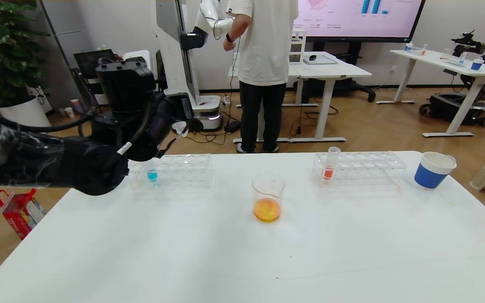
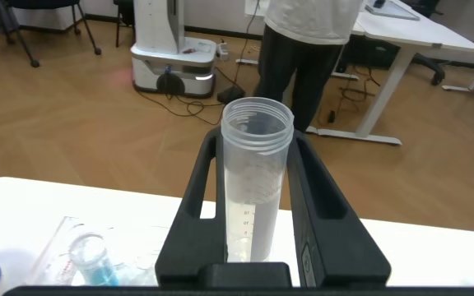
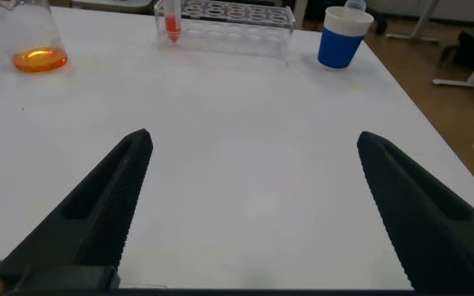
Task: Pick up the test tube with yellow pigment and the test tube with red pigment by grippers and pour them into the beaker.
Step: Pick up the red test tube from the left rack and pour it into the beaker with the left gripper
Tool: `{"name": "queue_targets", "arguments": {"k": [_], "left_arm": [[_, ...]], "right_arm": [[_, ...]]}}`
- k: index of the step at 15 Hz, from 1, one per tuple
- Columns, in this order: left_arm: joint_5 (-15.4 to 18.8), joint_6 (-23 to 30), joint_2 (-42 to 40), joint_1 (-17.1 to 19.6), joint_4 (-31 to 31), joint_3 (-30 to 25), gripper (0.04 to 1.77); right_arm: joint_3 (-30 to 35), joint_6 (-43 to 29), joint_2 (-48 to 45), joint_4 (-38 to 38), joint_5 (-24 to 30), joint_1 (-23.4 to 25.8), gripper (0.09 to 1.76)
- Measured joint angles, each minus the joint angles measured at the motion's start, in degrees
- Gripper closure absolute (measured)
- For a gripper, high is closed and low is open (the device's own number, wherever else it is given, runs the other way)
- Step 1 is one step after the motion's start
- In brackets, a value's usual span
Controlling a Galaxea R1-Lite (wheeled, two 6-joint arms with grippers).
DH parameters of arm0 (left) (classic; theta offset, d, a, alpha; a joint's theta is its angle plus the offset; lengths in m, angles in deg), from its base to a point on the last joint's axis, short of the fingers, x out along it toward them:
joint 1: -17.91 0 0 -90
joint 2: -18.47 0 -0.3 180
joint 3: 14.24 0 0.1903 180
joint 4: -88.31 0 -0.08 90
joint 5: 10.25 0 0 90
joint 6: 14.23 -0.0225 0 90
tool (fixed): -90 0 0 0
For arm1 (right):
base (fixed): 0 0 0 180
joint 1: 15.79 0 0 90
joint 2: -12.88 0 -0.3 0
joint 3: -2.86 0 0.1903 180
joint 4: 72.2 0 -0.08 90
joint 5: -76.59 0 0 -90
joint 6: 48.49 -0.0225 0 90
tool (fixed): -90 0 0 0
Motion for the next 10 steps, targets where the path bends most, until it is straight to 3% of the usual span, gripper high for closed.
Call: {"name": "queue_targets", "arguments": {"k": [3, 8, 10], "left_arm": [[3.69, -0.44, -2.0, 7.25, -1.52, -2.82, 1.35], [17.46, -0.59, -3.72, 24.99, -8.46, -7.61, 1.35], [19.42, -0.65, -2.95, 30.26, -9.42, -8.62, 1.35]], "right_arm": [[0.0, 0.0, 0.0, 0.0, 0.0, -0.02, 0.11], [0.0, 0.0, 0.0, -0.02, 0.0, 0.0, 0.11], [0.0, 0.0, 0.0, -0.02, 0.0, 0.0, 0.11]]}}
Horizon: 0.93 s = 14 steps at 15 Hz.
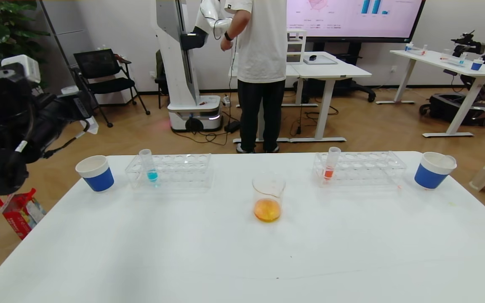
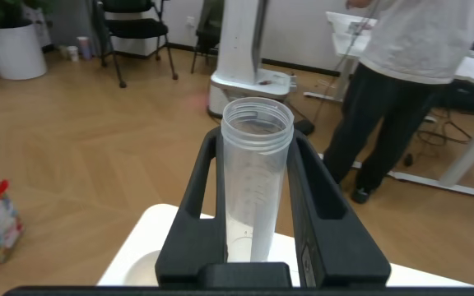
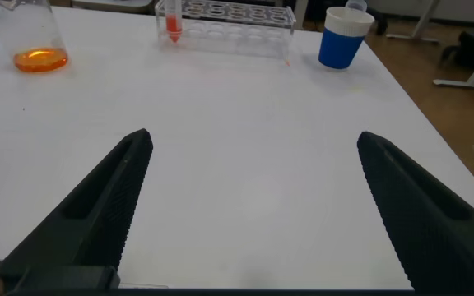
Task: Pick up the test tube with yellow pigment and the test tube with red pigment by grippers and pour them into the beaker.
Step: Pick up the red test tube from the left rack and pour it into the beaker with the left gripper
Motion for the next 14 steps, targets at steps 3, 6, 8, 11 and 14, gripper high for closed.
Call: {"name": "queue_targets", "arguments": {"k": [3, 6, 8, 11, 14], "left_arm": [[0.16, -0.27, 3.23, 3.41, -5.74, -1.38, 1.35], [-0.01, -0.57, 8.11, 4.96, -11.69, -2.85, 1.35], [-0.41, -0.96, 11.95, 5.53, -14.84, -3.29, 1.35], [-0.65, -0.96, 16.87, 5.97, -19.16, -4.08, 1.35], [-0.65, -0.95, 19.74, 5.81, -21.2, -5.49, 1.35]], "right_arm": [[0.0, -0.02, 0.0, 0.0, 0.02, 0.0, 0.11], [0.0, 0.0, 0.0, 0.0, 0.0, 0.0, 0.11], [0.0, 0.0, 0.0, 0.02, 0.0, 0.0, 0.11], [0.0, 0.0, 0.0, 0.02, 0.0, 0.0, 0.11], [0.0, -0.02, 0.0, 0.0, 0.0, 0.0, 0.11]]}}
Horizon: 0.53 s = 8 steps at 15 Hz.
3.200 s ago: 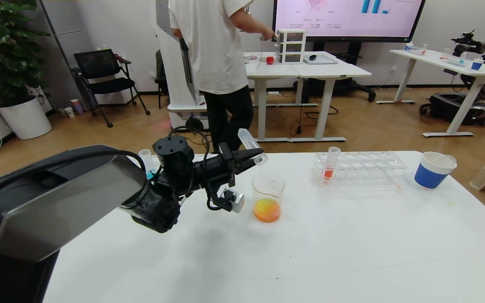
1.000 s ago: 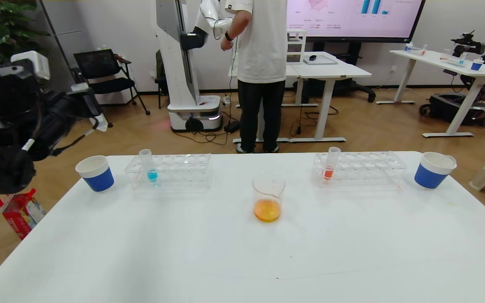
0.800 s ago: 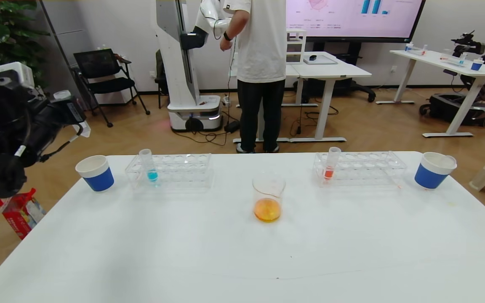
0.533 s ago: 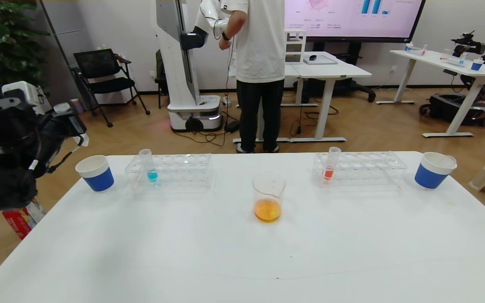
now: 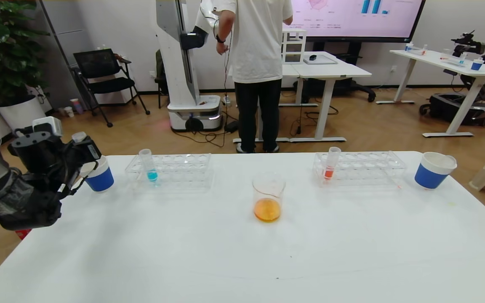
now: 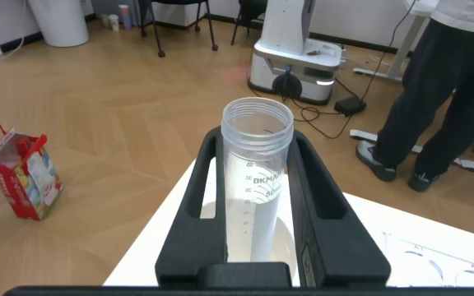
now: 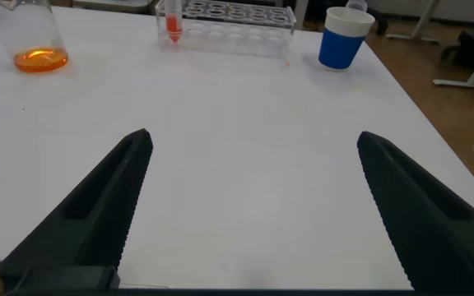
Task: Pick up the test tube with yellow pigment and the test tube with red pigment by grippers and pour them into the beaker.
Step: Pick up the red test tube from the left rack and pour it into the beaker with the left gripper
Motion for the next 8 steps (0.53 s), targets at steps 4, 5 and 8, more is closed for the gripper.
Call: {"name": "queue_targets", "arguments": {"k": [4, 5, 8], "left_arm": [[0.06, 0.0, 1.48, 0.18, -0.34, -0.87, 1.35], [0.15, -0.06, 1.5, 0.2, -0.37, -1.27, 1.35], [0.17, -0.22, 1.46, 0.27, -0.52, -1.79, 1.35]], "right_arm": [[0.0, 0.0, 0.0, 0.0, 0.0, 0.0, 0.11], [0.0, 0.0, 0.0, 0.0, -0.01, 0.0, 0.11], [0.0, 0.0, 0.0, 0.0, -0.01, 0.0, 0.11]]}}
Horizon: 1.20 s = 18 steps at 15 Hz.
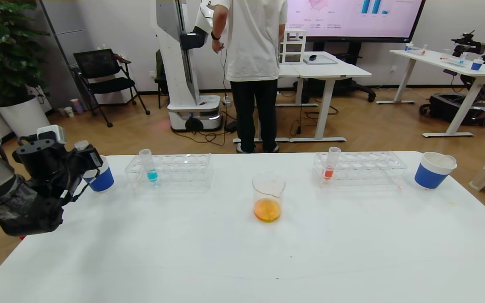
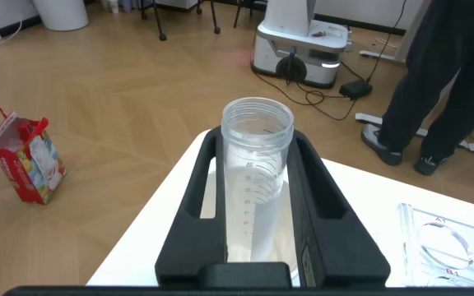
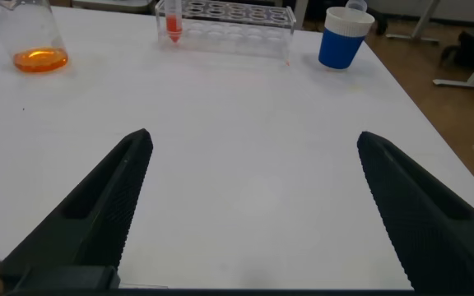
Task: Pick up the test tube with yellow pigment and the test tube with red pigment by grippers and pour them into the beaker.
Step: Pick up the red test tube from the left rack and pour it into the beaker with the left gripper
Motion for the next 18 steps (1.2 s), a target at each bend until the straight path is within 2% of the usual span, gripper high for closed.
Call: {"name": "queue_targets", "arguments": {"k": [1, 2, 3, 4, 5, 8, 10, 13, 15, 18], "left_arm": [[0.05, -0.17, -0.02, -0.02, -0.33, -0.01, 1.25], [0.09, -0.2, -0.07, -0.05, -0.66, -0.01, 1.0], [0.06, -0.41, -0.16, -0.05, -0.76, -0.06, 0.59], [0.02, -0.84, -0.3, 0.0, -0.69, -0.11, 0.27], [0.02, -0.91, -0.57, -0.02, -0.61, -0.11, 0.09], [0.13, -1.19, -1.95, -0.35, -0.02, 0.44, 0.06], [0.27, -1.24, -3.96, -1.84, 2.62, 1.68, 0.06], [0.22, -1.28, -7.58, -7.08, 8.07, 4.43, 0.06], [0.13, -1.37, -9.69, -11.96, 10.25, 5.56, 0.06], [0.06, -4.56, -12.54, -17.3, 10.83, 4.79, 0.06]], "right_arm": [[0.0, 0.0, 0.0, 0.02, 0.0, 0.0, 0.11], [0.0, 0.02, 0.0, 0.0, 0.01, 0.0, 0.11], [0.0, 0.02, 0.0, 0.0, 0.01, 0.0, 0.11], [0.0, 0.02, 0.0, 0.02, 0.01, 0.0, 0.11], [0.0, 0.02, 0.0, 0.02, 0.01, 0.0, 0.11], [0.0, 0.02, 0.0, 0.0, 0.01, 0.0, 0.11], [0.0, 0.02, 0.0, 0.0, 0.04, 0.0, 0.11], [0.0, 0.02, 0.0, 0.0, 0.01, 0.0, 0.11], [0.0, 0.02, 0.0, 0.02, 0.04, 0.0, 0.11], [0.0, 0.02, 0.0, 0.0, 0.01, 0.0, 0.11]]}}
